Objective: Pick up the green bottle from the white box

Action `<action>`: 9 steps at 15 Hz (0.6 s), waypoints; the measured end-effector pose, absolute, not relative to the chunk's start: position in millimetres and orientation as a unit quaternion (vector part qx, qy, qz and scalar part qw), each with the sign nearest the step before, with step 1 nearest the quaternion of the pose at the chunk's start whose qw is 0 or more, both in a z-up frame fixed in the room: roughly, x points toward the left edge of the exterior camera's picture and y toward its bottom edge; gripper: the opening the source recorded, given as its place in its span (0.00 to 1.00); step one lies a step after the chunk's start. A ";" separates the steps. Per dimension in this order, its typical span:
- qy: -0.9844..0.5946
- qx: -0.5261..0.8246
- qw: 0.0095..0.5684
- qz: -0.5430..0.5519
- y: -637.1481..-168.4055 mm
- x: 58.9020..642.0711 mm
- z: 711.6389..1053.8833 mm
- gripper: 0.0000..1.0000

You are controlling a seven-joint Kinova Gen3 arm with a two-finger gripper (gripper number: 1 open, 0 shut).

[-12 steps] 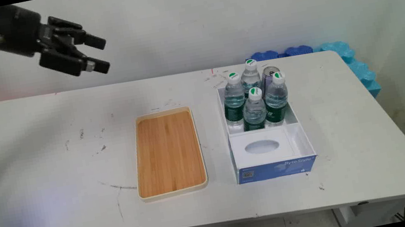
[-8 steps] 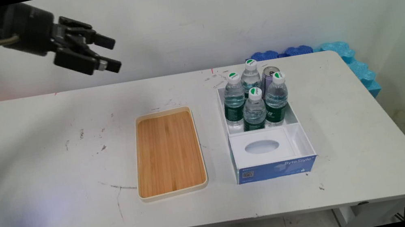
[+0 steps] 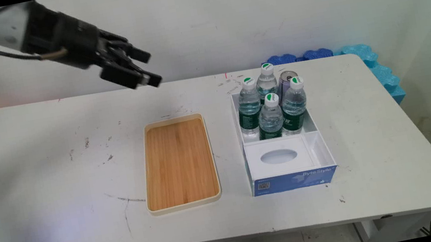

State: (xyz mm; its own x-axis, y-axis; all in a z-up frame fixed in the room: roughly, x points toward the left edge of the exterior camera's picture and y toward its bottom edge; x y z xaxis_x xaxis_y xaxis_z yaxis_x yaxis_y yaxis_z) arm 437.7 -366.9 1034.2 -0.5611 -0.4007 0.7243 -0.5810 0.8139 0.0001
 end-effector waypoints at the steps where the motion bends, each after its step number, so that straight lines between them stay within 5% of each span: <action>1: -0.876 0.283 0.373 0.118 -369.0 429.8 1029.2 1.00; 9: -0.875 0.295 0.361 0.130 -409.3 374.3 988.1 1.00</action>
State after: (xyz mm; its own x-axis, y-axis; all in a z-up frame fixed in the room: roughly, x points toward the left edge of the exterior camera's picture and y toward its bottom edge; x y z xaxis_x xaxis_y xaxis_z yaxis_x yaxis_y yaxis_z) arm 374.3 -409.3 988.1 -0.5651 -0.4234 0.7081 -0.6108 0.7916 -0.0141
